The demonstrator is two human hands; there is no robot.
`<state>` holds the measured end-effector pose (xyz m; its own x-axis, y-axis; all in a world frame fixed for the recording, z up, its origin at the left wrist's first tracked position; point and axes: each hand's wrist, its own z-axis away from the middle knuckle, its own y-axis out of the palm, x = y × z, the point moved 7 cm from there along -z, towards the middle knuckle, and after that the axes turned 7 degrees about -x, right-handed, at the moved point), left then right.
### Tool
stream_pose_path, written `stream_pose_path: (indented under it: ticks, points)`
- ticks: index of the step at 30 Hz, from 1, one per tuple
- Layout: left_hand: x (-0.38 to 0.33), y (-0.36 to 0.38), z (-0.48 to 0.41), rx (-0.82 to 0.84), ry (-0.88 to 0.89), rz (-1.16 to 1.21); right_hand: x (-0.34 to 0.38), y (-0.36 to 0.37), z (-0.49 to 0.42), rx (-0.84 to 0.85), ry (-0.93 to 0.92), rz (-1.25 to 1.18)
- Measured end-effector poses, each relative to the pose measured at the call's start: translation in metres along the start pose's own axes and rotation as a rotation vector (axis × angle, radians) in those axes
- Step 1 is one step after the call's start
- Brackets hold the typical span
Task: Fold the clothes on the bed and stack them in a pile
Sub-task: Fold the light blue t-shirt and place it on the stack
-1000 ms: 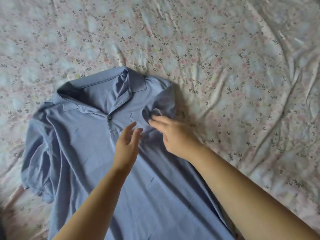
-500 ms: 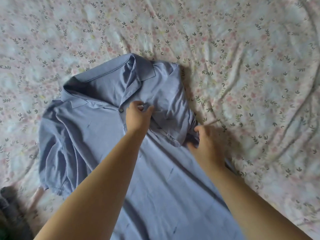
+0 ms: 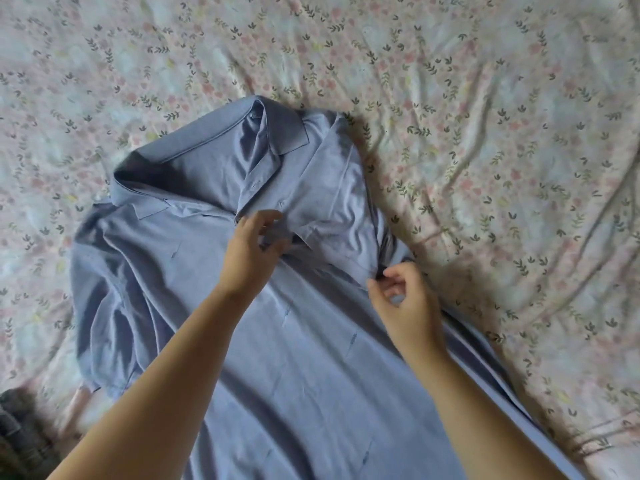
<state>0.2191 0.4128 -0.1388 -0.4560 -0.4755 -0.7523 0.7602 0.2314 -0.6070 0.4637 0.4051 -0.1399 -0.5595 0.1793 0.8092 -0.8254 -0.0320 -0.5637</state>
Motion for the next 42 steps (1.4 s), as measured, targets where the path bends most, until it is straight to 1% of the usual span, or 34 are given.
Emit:
stream_pose_path:
  ticks: [2, 4, 5, 7, 11, 15, 17, 19, 20, 22, 23, 24, 27, 29, 31, 32, 35, 37, 39, 42]
  points:
    - [-0.002, 0.0, 0.005, 0.045, 0.082, -0.063, 0.01, 0.012, 0.01, -0.042, -0.07, 0.059]
    - [-0.006, -0.002, 0.008, 0.03, 0.143, -0.117, 0.014, 0.023, 0.013, -0.054, -0.105, 0.106]
    - [-0.008, -0.003, 0.008, 0.008, 0.144, -0.126, 0.014, 0.026, 0.011, -0.059, -0.095, 0.118]
    - [-0.01, -0.004, 0.007, -0.045, 0.12, -0.121, 0.015, 0.027, 0.006, -0.087, -0.056, 0.1]
    - [-0.008, -0.005, 0.004, -0.097, 0.09, -0.168, 0.018, 0.016, -0.004, -0.141, 0.026, -0.014]
    - [-0.005, -0.027, 0.008, -0.244, -0.002, -0.01, 0.021, -0.008, 0.001, -0.226, 0.049, -0.18]
    - [-0.007, -0.034, 0.016, -0.272, 0.028, -0.058, 0.018, -0.008, 0.007, -0.202, -0.004, -0.222]
    - [-0.002, -0.038, 0.026, -0.273, 0.057, -0.149, 0.015, -0.001, 0.012, -0.125, -0.071, -0.166]
    - [-0.001, -0.04, 0.032, -0.27, 0.103, -0.178, 0.013, 0.001, 0.013, -0.091, -0.105, -0.116]
    - [0.0, -0.039, 0.043, -0.238, 0.265, -0.229, 0.011, 0.0, 0.012, -0.076, -0.172, -0.05]
    - [0.003, -0.038, 0.045, -0.215, 0.299, -0.258, 0.011, 0.001, 0.011, -0.057, -0.201, -0.029]
    - [0.011, -0.037, 0.045, -0.188, 0.273, -0.289, 0.009, 0.005, 0.011, -0.022, -0.232, 0.011]
    - [0.034, -0.033, 0.045, -0.149, 0.097, -0.352, 0.003, 0.017, 0.02, 0.086, -0.317, 0.202]
    - [0.033, -0.035, 0.05, -0.183, 0.091, -0.296, 0.004, 0.017, 0.023, 0.106, -0.338, 0.237]
    - [0.028, -0.04, 0.055, -0.231, 0.121, -0.233, 0.005, 0.013, 0.022, 0.117, -0.315, 0.224]
    - [0.031, -0.041, 0.057, -0.243, 0.099, -0.214, 0.004, 0.014, 0.023, 0.148, -0.305, 0.228]
    - [0.052, -0.04, 0.061, -0.212, -0.101, -0.168, -0.001, 0.02, 0.025, 0.244, -0.234, 0.312]
    - [0.058, -0.038, 0.063, -0.214, -0.154, -0.141, -0.001, 0.019, 0.027, 0.266, -0.212, 0.329]
    - [0.059, -0.039, 0.066, -0.22, -0.155, -0.151, 0.0, 0.018, 0.029, 0.28, -0.258, 0.378]
    - [0.068, -0.041, 0.07, -0.219, -0.149, -0.187, 0.002, 0.017, 0.035, 0.303, -0.415, 0.502]
